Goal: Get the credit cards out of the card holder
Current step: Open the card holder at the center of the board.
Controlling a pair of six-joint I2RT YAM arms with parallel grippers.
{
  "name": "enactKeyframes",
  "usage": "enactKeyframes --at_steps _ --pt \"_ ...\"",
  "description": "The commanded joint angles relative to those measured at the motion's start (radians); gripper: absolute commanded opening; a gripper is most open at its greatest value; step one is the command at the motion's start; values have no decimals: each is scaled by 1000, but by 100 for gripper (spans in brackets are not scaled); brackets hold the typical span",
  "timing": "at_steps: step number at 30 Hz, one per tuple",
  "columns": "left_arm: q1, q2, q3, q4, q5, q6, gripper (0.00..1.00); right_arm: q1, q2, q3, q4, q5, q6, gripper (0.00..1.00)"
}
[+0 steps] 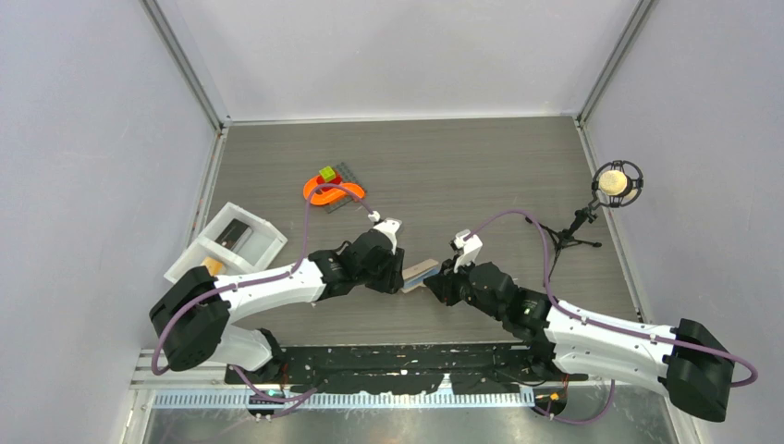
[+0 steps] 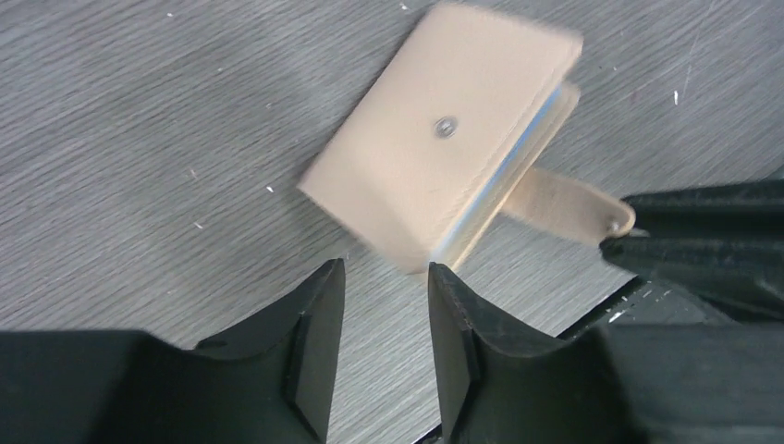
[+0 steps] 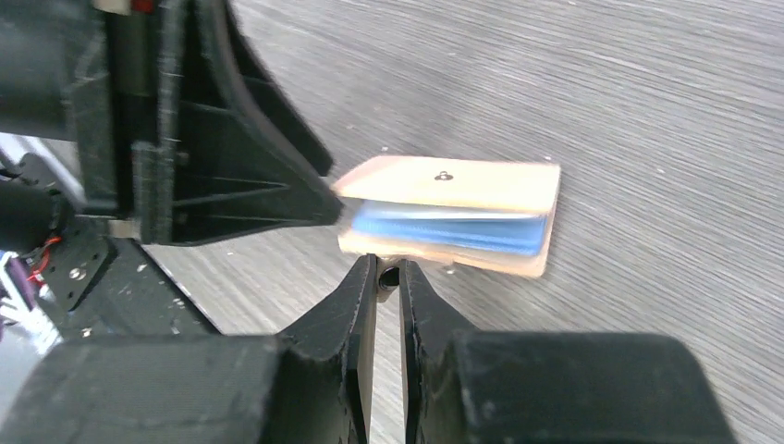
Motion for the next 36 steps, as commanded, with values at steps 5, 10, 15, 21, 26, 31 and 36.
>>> enactKeyframes --at_steps 5,10,15,21,26,31,36 --pt "-1 -9 -11 -1 -64 26 49 -78 -56 -30 -22 -7 -33 5" --pt "-1 2 15 9 -33 78 61 -92 -81 -19 -52 -23 -54 5" --pt "-3 -2 32 29 14 131 70 -101 -101 22 -65 -65 -63 5" --pt "-3 -8 33 59 17 144 72 -112 -80 58 -64 -72 -108 5" --pt "-3 25 64 62 18 142 73 -129 -73 63 -54 -101 -113 5" --pt "0 57 102 51 -10 161 74 -140 -70 65 -73 -94 -115 5" --pt "6 99 145 40 -6 183 74 -156 -82 53 -83 -89 -102 5"
